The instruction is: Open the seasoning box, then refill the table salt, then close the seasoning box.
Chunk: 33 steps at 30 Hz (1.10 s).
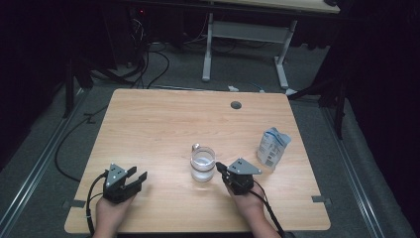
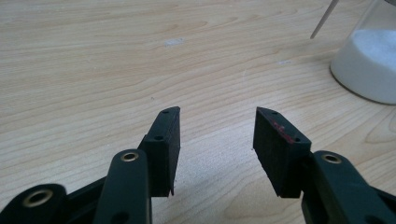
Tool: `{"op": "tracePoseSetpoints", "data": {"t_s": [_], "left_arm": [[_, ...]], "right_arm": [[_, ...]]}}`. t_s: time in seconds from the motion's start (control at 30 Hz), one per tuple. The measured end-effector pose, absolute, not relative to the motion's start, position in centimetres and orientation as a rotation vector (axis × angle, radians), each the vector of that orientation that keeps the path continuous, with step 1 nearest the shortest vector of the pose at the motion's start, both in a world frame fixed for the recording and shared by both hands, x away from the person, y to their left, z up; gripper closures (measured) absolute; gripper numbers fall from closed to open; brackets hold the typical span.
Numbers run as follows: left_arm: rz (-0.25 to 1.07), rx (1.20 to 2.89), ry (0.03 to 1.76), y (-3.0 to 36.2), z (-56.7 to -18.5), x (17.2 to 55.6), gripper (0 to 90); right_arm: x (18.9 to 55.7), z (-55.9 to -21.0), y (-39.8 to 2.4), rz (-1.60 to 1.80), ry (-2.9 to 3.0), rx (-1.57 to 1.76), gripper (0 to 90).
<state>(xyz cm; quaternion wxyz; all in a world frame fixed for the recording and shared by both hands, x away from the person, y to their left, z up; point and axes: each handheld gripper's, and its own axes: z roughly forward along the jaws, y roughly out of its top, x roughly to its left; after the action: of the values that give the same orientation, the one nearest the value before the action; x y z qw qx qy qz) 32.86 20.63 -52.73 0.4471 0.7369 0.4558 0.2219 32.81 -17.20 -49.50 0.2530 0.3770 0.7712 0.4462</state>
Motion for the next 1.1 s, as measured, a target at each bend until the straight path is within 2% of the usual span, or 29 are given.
{"op": "tracePoseSetpoints", "data": {"t_s": [0.7,1.1], "left_arm": [[0.544,1.814,1.137,21.1,-52.7,32.7,51.6],[0.543,1.818,1.135,21.0,-52.8,32.7,51.6]], "right_arm": [[31.3,-49.6,-13.6,1.275,2.162,0.908,90.0],[30.9,-49.0,-14.6,1.289,2.134,0.910,89.9]]}}
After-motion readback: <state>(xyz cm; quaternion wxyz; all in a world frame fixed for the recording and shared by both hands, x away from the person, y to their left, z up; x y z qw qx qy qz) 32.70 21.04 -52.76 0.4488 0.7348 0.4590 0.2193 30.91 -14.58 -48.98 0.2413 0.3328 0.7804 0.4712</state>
